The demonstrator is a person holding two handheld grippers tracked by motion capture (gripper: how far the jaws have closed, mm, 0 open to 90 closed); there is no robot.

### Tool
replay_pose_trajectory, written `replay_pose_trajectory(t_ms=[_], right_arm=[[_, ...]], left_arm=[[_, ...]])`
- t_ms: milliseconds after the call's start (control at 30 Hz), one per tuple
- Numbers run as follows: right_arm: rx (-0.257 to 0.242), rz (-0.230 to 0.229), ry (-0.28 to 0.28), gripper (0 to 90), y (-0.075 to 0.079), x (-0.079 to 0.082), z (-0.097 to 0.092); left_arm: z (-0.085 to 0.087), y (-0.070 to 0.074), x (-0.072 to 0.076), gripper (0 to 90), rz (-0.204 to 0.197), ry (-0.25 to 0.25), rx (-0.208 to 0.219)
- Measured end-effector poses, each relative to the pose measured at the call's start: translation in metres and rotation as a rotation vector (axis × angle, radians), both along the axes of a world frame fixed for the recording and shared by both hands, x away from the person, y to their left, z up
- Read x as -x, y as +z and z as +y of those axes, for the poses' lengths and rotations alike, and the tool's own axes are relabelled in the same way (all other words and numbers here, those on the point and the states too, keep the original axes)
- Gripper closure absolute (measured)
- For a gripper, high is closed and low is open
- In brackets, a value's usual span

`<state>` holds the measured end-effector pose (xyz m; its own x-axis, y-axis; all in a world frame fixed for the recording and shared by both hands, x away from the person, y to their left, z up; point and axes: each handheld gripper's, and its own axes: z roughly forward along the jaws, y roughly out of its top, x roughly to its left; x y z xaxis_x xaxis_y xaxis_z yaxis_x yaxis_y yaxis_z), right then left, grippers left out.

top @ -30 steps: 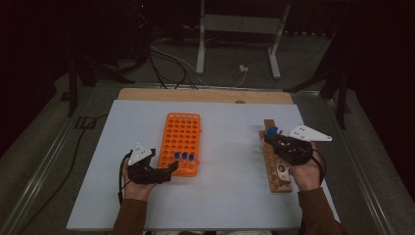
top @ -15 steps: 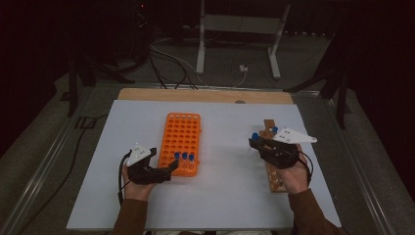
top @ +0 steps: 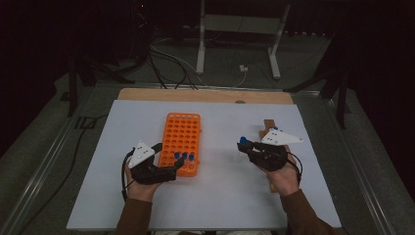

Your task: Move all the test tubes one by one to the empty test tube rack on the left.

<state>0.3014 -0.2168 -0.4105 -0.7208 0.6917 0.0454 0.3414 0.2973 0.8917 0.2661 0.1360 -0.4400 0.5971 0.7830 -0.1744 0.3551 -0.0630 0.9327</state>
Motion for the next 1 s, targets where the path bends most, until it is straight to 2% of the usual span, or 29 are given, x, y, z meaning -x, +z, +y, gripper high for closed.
replay_pose_trajectory(t_ms=[133,300,400,467,567,700,833,933,1000], right_arm=[[-0.010,0.020,0.012,77.4,-0.002,0.000,0.004],[-0.014,0.023,0.029,77.4,-0.002,0.002,0.010],[-0.013,0.023,0.038,77.4,0.000,0.004,0.012],[-0.015,0.023,0.038,77.4,0.001,0.005,0.012],[-0.023,0.028,0.042,77.4,0.002,0.006,0.012],[-0.036,0.034,0.057,77.4,0.003,0.009,0.015],[-0.045,0.036,0.076,77.3,0.005,0.011,0.017],[-0.047,0.040,0.086,77.4,0.005,0.012,0.019],[-0.052,0.047,0.092,77.4,0.005,0.012,0.020]], left_arm=[[-0.022,0.009,0.004,7.7,-0.053,-0.044,-0.016],[-0.051,0.011,0.004,9.3,-0.078,-0.092,-0.032],[-0.068,0.010,0.003,15.2,-0.090,-0.123,-0.044],[-0.077,0.009,0.002,16.6,-0.085,-0.140,-0.046],[-0.090,0.005,-0.001,19.1,-0.071,-0.154,-0.075],[-0.105,-0.002,-0.005,28.9,-0.049,-0.172,-0.084],[-0.116,-0.007,-0.009,36.8,-0.044,-0.201,-0.101],[-0.121,-0.009,-0.011,43.7,-0.044,-0.213,-0.117],[-0.122,-0.010,-0.012,48.5,-0.040,-0.219,-0.112]])
